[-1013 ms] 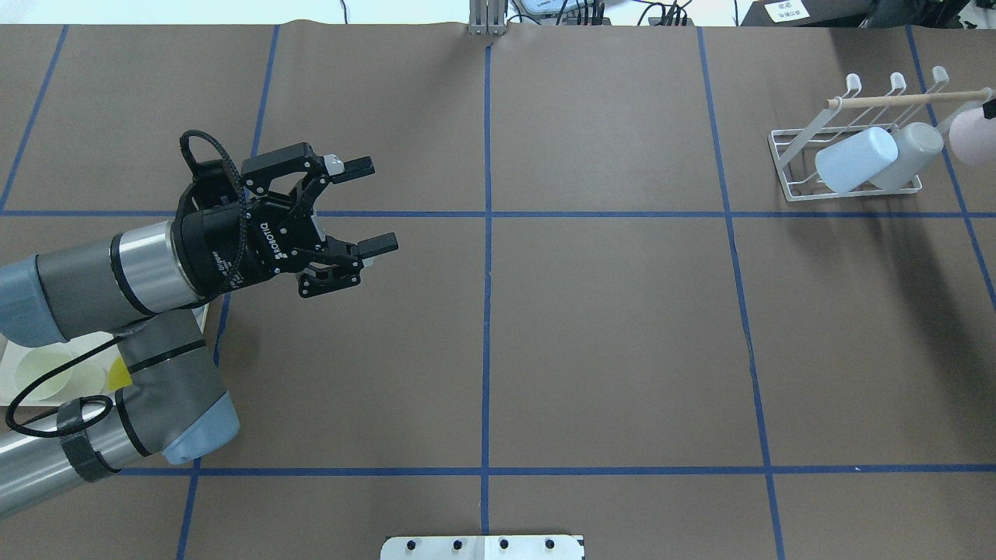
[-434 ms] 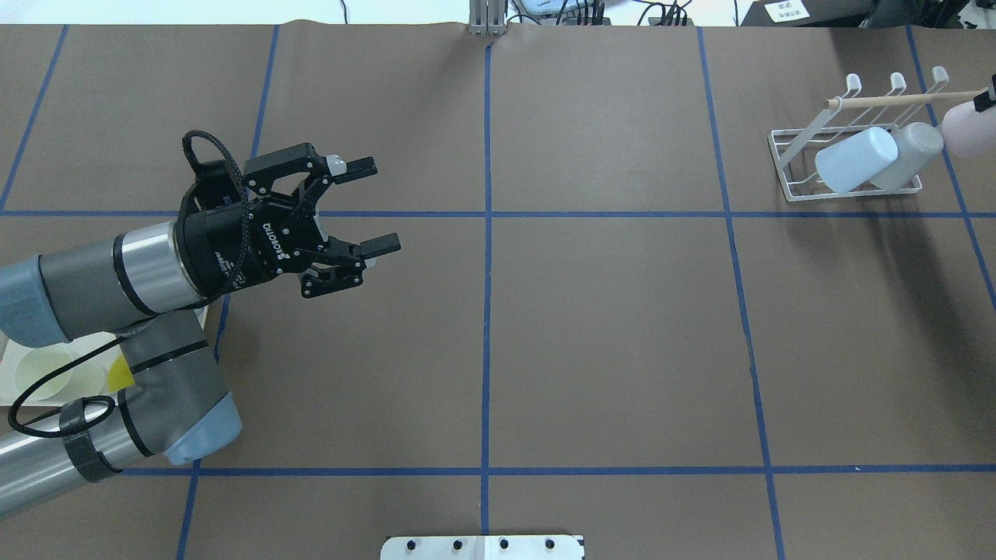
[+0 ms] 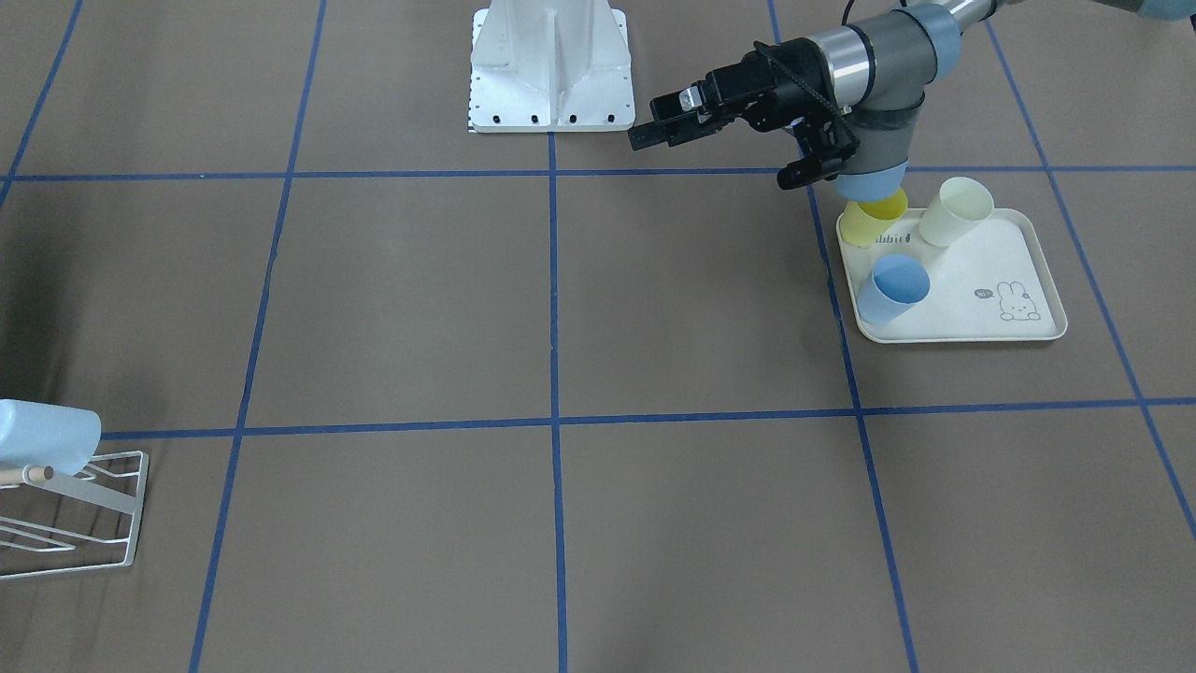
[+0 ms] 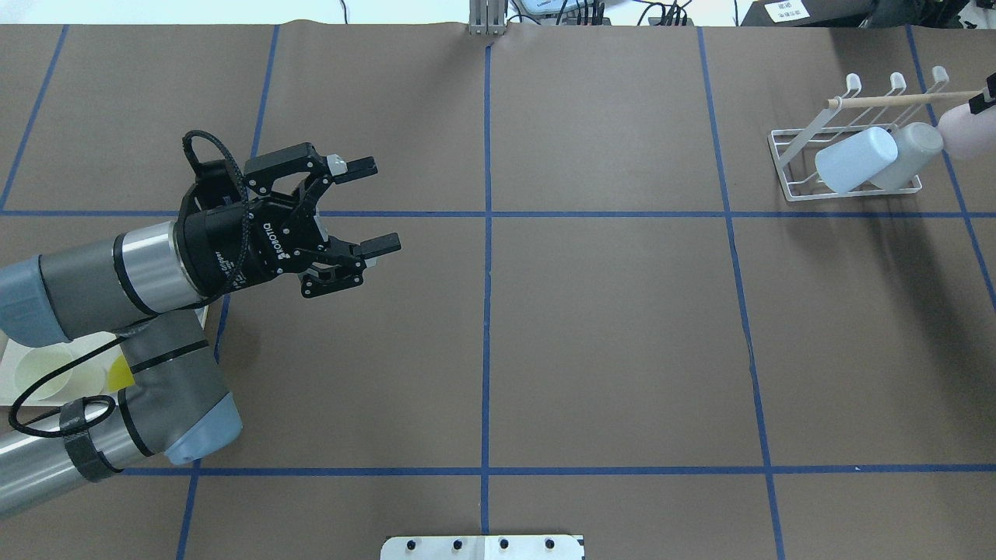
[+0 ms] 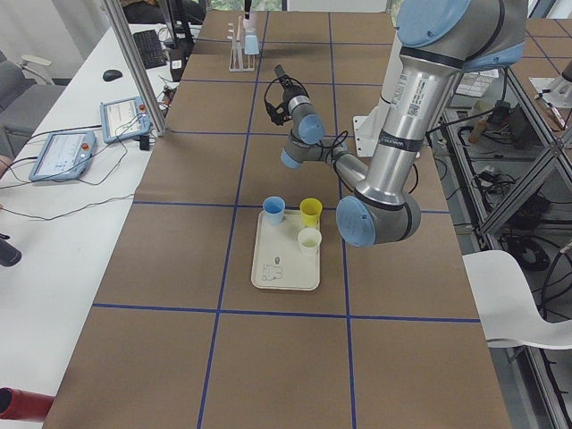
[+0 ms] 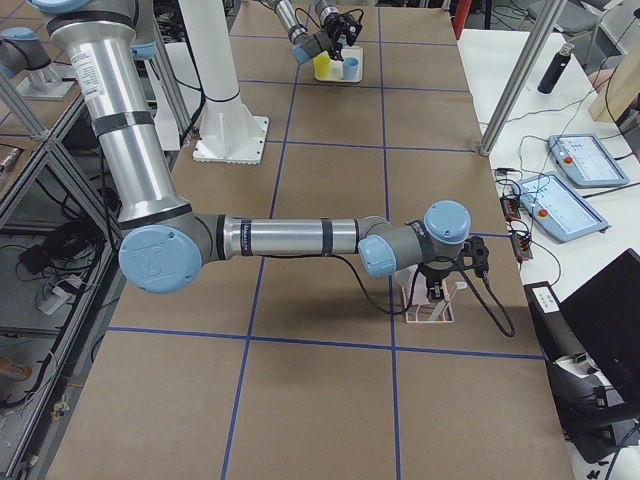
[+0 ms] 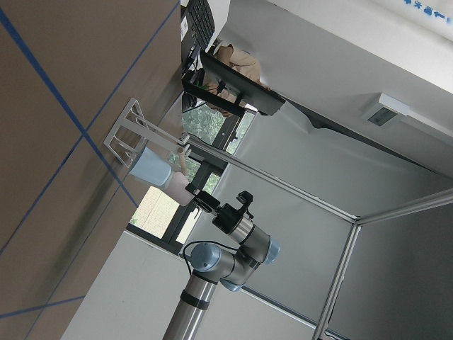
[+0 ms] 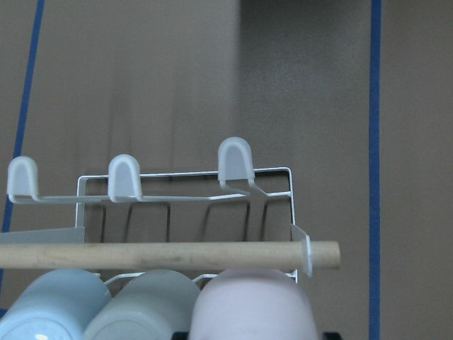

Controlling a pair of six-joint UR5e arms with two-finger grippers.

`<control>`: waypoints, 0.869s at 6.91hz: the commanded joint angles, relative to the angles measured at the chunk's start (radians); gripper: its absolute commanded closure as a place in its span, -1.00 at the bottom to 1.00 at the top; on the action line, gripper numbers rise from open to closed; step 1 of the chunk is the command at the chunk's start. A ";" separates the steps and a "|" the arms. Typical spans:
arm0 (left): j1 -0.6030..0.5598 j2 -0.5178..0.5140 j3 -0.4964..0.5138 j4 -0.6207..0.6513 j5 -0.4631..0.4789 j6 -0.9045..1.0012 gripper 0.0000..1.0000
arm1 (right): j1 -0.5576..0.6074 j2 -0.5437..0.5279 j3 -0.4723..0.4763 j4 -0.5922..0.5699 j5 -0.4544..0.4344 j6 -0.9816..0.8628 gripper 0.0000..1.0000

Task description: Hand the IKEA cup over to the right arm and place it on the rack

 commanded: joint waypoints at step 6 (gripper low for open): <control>-0.011 -0.005 0.021 0.002 0.003 0.024 -0.82 | -0.022 0.024 0.014 0.003 -0.034 0.012 -1.00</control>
